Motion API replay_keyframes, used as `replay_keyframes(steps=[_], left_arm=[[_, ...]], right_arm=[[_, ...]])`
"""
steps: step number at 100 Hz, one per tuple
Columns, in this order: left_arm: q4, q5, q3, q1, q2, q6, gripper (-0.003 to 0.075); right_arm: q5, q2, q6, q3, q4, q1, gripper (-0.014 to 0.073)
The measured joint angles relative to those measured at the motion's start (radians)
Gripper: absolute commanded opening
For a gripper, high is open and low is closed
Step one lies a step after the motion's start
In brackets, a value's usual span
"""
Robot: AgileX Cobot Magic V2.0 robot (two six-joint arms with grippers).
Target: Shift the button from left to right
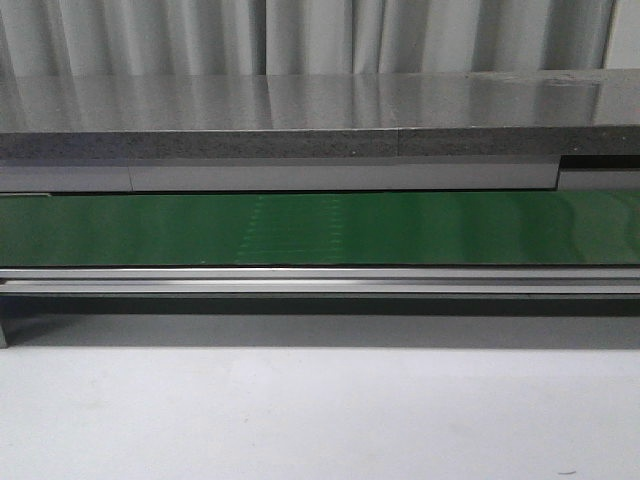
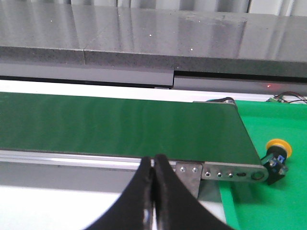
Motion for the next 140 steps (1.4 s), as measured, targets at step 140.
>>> replay_keyframes(steps=[140], left_arm=[[0.0,0.0,0.002,0.0,0.0,0.0,0.0005]], right_arm=[[-0.191,0.0,0.004,0.155,-0.009,0.0,-0.0067]])
